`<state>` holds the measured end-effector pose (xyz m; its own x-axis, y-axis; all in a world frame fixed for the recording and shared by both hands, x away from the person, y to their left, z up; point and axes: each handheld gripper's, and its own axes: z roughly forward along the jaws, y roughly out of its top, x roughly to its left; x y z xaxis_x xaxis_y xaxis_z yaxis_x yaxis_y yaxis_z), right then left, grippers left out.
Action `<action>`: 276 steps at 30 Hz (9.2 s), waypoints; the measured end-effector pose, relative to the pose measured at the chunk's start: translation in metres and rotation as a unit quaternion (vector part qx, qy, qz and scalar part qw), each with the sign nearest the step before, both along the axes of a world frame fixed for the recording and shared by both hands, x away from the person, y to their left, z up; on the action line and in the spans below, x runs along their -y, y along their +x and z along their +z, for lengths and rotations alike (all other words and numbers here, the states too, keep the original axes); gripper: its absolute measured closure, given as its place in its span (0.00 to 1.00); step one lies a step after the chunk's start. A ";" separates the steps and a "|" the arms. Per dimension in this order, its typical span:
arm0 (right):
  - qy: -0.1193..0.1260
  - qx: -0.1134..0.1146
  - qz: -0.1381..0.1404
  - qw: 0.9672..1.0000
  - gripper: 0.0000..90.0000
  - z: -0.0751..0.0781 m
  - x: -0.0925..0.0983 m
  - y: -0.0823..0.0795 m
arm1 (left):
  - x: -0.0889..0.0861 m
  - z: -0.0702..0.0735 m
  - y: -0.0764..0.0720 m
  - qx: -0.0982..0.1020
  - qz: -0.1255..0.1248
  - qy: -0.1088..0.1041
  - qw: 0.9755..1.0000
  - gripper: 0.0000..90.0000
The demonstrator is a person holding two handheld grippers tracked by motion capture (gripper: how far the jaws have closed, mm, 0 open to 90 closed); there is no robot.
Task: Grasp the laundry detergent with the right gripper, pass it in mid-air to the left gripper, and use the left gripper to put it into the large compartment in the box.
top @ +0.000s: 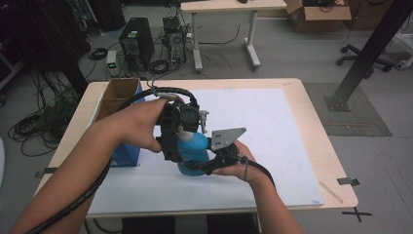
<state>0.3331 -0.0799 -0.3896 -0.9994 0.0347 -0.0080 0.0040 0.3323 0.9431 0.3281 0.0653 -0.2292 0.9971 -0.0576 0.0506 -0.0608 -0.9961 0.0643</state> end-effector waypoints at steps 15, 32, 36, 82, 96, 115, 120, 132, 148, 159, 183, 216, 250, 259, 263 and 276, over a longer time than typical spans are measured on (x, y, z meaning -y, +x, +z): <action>-0.002 -0.002 -0.001 1.000 0.50 -0.003 -0.012 0.002 | 0.000 -0.014 0.001 0.002 0.004 0.007 1.000 0.00; -0.003 0.000 -0.002 1.000 0.50 -0.002 -0.017 0.001 | -0.001 -0.016 0.000 0.015 0.003 0.007 1.000 0.08; -0.001 0.000 -0.003 1.000 0.50 -0.002 -0.017 0.001 | -0.001 -0.014 -0.001 0.020 0.004 0.007 1.000 0.10; 0.003 0.001 -0.009 1.000 0.50 0.000 -0.018 0.001 | 0.001 -0.013 -0.005 0.044 -0.005 0.016 0.999 0.39; -0.006 0.009 -0.016 1.000 0.50 -0.001 -0.019 0.000 | 0.004 -0.016 -0.006 0.051 0.002 0.034 0.998 0.41; -0.004 0.029 -0.024 0.999 0.49 0.000 -0.021 -0.004 | 0.010 -0.011 -0.013 0.062 -0.002 0.056 0.997 0.43; 0.010 0.028 -0.024 0.999 0.48 -0.001 -0.022 -0.006 | 0.011 -0.009 -0.014 0.063 -0.002 0.058 0.996 0.43; 0.027 -0.002 -0.046 0.999 0.30 -0.007 -0.019 -0.004 | 0.012 -0.008 -0.011 0.057 0.004 0.065 0.996 0.43; 0.047 -0.011 -0.049 0.998 0.10 -0.008 -0.017 -0.004 | 0.011 -0.008 -0.007 0.055 0.006 0.067 0.996 0.43; 0.066 -0.016 -0.049 0.997 0.00 -0.006 -0.014 -0.005 | 0.010 -0.009 -0.006 0.051 0.023 0.064 0.996 0.43; 0.062 -0.004 -0.089 0.994 0.00 0.023 0.056 -0.008 | -0.008 0.021 0.029 0.008 0.255 0.053 0.966 0.42; 0.025 0.010 -0.130 0.991 0.00 0.065 0.130 -0.007 | -0.086 0.107 0.074 -0.007 0.500 0.052 0.865 0.42; -0.251 0.057 -0.115 0.960 0.02 0.127 0.141 0.015 | -0.185 0.140 0.098 -0.041 0.639 0.014 0.768 0.42; -0.367 0.048 -0.098 0.924 0.03 0.145 0.136 0.021 | -0.195 0.136 0.102 -0.044 0.658 0.017 0.752 0.42; -0.395 0.038 -0.090 0.914 0.03 0.149 0.133 0.023 | -0.199 0.134 0.104 -0.045 0.669 0.013 0.741 0.42; -0.416 0.030 -0.079 0.906 0.03 0.149 0.126 0.026 | -0.210 0.118 0.107 -0.045 0.704 0.022 0.708 0.42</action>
<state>0.3594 -0.2058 -0.2408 -0.9795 0.1340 -0.1503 0.0705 0.9275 0.3671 0.4354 0.2750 -0.1117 0.0658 0.9977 0.0131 0.9974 -0.0655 -0.0286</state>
